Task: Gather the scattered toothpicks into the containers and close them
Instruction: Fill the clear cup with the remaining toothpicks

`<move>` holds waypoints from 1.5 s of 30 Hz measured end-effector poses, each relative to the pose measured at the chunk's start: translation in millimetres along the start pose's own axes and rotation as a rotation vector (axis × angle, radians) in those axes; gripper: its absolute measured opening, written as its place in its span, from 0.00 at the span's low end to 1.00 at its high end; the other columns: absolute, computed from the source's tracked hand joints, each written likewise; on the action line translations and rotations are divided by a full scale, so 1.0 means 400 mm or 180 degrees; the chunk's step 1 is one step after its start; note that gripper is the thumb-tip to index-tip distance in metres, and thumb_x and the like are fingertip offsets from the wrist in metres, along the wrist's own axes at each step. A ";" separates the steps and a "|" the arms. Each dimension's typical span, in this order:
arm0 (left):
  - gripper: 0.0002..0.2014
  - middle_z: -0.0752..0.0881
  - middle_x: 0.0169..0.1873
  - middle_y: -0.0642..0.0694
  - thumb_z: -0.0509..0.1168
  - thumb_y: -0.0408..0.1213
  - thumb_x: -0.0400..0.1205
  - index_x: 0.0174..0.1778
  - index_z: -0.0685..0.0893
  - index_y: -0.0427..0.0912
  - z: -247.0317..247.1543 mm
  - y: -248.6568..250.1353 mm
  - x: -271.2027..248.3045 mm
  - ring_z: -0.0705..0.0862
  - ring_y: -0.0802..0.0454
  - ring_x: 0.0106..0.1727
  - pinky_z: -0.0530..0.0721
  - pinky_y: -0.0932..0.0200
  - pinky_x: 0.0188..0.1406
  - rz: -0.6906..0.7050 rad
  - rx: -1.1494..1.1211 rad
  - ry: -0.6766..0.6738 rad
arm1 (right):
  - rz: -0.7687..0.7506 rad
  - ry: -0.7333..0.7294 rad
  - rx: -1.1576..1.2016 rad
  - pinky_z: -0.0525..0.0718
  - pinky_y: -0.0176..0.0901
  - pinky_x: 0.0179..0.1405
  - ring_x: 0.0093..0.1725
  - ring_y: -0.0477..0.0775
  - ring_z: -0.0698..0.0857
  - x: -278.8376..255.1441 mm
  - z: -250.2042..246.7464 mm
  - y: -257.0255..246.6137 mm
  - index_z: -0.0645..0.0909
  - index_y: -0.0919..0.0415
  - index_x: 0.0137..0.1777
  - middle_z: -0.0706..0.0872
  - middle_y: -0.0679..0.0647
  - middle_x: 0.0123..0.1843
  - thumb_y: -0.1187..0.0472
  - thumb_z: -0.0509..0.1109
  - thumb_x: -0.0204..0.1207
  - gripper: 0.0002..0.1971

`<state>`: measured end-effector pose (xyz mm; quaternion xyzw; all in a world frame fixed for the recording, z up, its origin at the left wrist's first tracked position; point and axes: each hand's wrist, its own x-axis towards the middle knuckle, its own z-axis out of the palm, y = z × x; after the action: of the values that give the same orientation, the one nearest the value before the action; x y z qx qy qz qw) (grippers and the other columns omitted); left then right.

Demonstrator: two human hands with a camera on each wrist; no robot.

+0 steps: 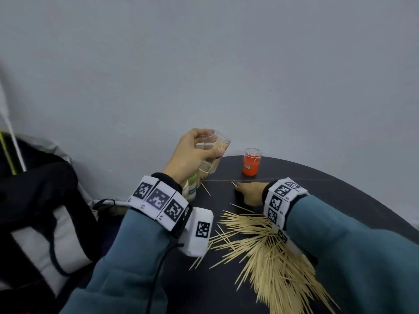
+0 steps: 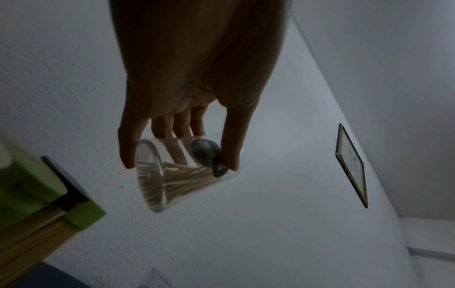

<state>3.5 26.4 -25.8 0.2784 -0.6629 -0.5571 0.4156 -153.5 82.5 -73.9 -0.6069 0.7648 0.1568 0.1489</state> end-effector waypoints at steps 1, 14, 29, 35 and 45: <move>0.26 0.82 0.63 0.42 0.74 0.27 0.73 0.67 0.75 0.38 -0.002 -0.001 0.003 0.84 0.49 0.58 0.85 0.55 0.52 -0.0005 0.0006 -0.0003 | -0.0048 -0.0013 -0.0050 0.66 0.49 0.75 0.77 0.60 0.67 0.000 0.003 0.002 0.60 0.64 0.80 0.63 0.59 0.81 0.68 0.53 0.82 0.25; 0.25 0.81 0.63 0.40 0.74 0.26 0.73 0.65 0.76 0.38 -0.013 -0.007 0.016 0.83 0.45 0.61 0.86 0.56 0.51 -0.0096 0.0010 0.0105 | -0.0961 0.0324 0.0339 0.67 0.46 0.75 0.76 0.56 0.69 -0.018 -0.035 -0.047 0.64 0.54 0.79 0.69 0.56 0.78 0.73 0.55 0.79 0.29; 0.23 0.82 0.63 0.41 0.74 0.27 0.74 0.64 0.76 0.40 -0.007 -0.013 0.013 0.83 0.45 0.61 0.84 0.62 0.46 -0.0051 0.0104 -0.0003 | -0.1078 -0.0104 -0.0075 0.61 0.40 0.76 0.79 0.52 0.64 -0.061 0.015 -0.005 0.62 0.60 0.80 0.58 0.46 0.83 0.75 0.53 0.79 0.29; 0.23 0.81 0.63 0.40 0.74 0.26 0.74 0.63 0.76 0.40 0.013 -0.016 0.004 0.83 0.45 0.61 0.83 0.65 0.43 -0.0065 0.0180 -0.0067 | -0.1093 0.0229 0.0540 0.72 0.37 0.70 0.68 0.48 0.78 -0.129 0.017 0.054 0.83 0.62 0.62 0.81 0.50 0.69 0.74 0.58 0.77 0.19; 0.24 0.81 0.62 0.38 0.74 0.24 0.73 0.64 0.76 0.38 0.028 -0.017 -0.009 0.82 0.41 0.63 0.85 0.56 0.53 -0.0096 0.0240 -0.0092 | -0.0733 0.0348 0.0209 0.74 0.46 0.65 0.66 0.56 0.75 -0.118 0.071 0.002 0.67 0.61 0.77 0.69 0.56 0.70 0.55 0.64 0.81 0.26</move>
<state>-5.0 33.3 -33.7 0.2958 -0.6851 -0.5419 0.3867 -143.0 136.2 -80.1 -0.6931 0.7018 0.0802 0.1439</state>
